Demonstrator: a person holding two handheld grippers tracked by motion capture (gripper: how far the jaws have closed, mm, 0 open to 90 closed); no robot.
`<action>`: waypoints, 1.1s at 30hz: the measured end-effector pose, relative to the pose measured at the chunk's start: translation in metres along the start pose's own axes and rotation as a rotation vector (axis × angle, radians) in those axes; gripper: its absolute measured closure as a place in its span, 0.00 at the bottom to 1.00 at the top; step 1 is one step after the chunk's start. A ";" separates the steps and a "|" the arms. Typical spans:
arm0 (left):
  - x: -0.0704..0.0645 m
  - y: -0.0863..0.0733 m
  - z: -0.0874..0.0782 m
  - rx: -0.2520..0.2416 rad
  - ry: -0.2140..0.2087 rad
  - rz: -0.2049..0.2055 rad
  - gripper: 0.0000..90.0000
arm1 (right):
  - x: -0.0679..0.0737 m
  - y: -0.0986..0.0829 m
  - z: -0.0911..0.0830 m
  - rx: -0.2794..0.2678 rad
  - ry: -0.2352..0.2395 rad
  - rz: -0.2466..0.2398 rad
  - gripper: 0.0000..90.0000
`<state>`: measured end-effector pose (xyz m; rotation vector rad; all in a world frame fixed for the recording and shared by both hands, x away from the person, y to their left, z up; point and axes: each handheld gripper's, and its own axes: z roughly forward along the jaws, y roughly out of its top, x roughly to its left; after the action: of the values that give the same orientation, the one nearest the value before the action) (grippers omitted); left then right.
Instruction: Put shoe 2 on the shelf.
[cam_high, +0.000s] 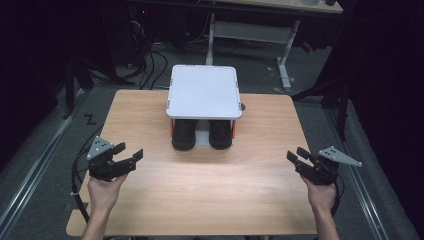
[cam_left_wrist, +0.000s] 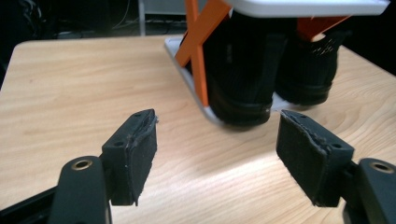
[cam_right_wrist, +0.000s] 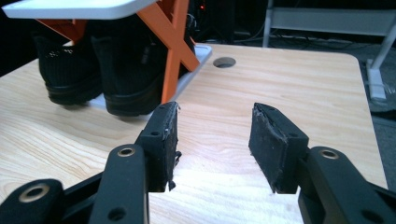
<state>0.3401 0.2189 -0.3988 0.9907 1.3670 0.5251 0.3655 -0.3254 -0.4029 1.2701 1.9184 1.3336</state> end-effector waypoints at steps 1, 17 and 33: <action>0.002 -0.002 0.000 0.003 0.008 0.001 0.33 | 0.000 0.000 0.000 0.000 0.000 0.000 0.57; 0.044 -0.039 0.008 0.043 0.125 -0.015 0.33 | -0.016 -0.032 0.016 0.080 -0.053 0.029 0.57; 0.067 -0.062 0.023 0.068 0.196 0.033 0.40 | -0.027 -0.048 0.041 0.158 -0.107 0.029 0.57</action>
<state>0.3601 0.2349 -0.4890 1.0396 1.5537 0.6168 0.3901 -0.3344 -0.4664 1.4205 1.9685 1.1221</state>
